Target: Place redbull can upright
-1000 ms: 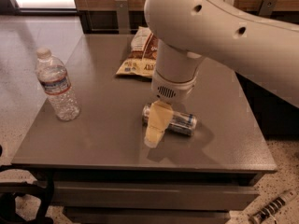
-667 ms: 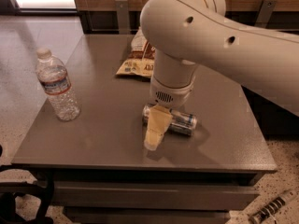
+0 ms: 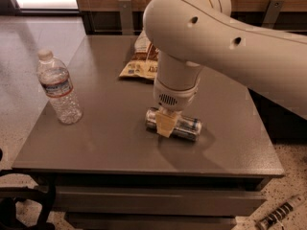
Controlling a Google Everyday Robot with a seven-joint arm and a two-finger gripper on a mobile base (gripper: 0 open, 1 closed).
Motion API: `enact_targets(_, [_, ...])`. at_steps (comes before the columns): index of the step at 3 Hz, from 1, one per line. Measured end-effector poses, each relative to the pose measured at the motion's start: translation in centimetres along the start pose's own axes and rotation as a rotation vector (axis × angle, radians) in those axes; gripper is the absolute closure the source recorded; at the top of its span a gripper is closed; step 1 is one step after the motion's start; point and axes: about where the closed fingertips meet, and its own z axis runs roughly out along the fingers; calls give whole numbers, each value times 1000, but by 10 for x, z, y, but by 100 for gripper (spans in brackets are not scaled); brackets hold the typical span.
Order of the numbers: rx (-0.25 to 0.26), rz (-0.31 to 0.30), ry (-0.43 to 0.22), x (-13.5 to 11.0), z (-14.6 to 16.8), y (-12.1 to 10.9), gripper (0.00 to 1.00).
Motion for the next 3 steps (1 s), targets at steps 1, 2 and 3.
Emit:
enact_targets(1, [1,0,0,0,0,0,72])
enact_targets(2, [3,-1,-1,0,0,1,95])
enact_targets(3, [3,-1,-1,0,0,1,100])
